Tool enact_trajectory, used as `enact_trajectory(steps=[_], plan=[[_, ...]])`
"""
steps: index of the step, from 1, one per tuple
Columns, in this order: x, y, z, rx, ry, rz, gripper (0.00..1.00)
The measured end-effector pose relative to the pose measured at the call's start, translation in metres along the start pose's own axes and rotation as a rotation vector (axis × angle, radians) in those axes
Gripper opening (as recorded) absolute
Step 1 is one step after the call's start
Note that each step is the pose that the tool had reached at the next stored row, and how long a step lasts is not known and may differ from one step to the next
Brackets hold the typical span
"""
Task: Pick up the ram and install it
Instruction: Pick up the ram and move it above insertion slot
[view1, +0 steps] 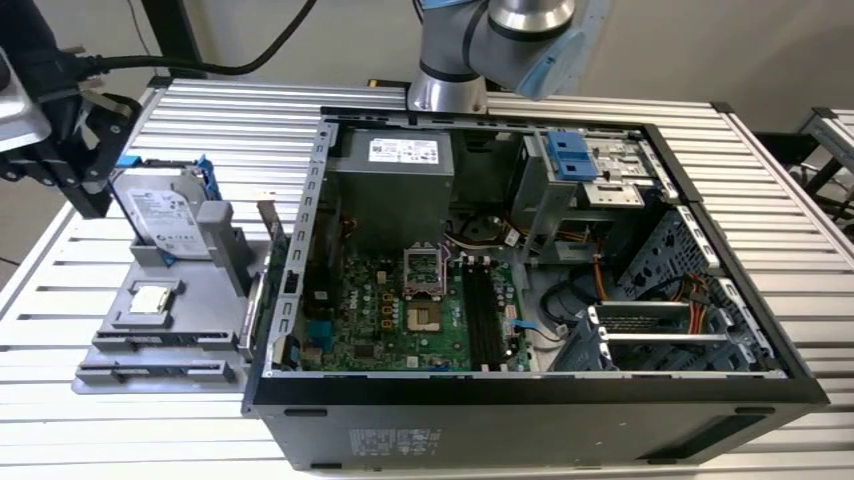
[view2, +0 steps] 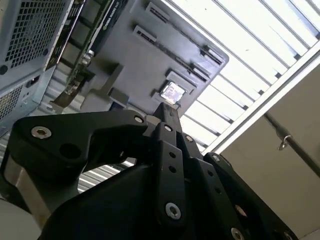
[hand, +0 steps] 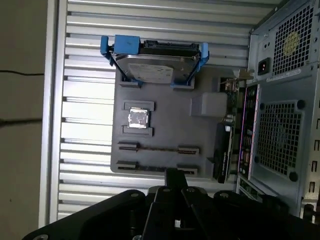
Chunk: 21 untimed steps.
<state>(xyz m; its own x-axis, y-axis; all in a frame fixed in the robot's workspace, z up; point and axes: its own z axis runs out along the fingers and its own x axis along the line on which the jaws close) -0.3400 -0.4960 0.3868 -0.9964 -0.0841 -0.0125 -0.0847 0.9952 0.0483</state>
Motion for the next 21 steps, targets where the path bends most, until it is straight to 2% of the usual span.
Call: enact_trajectory(steps=[7,14,16,21], plan=[[0.0001,0.0,-0.0001,-0.0015,0.0058,-0.124,0.0],[0.0023,0.0001,-0.0001,-0.0026,0.0094,-0.216,0.0],[0.0024,0.0001,-0.0001,-0.0028,0.0102,-0.233,0.0],[0.0028,0.0,-0.0001,-0.003,0.0109,-0.247,0.0]])
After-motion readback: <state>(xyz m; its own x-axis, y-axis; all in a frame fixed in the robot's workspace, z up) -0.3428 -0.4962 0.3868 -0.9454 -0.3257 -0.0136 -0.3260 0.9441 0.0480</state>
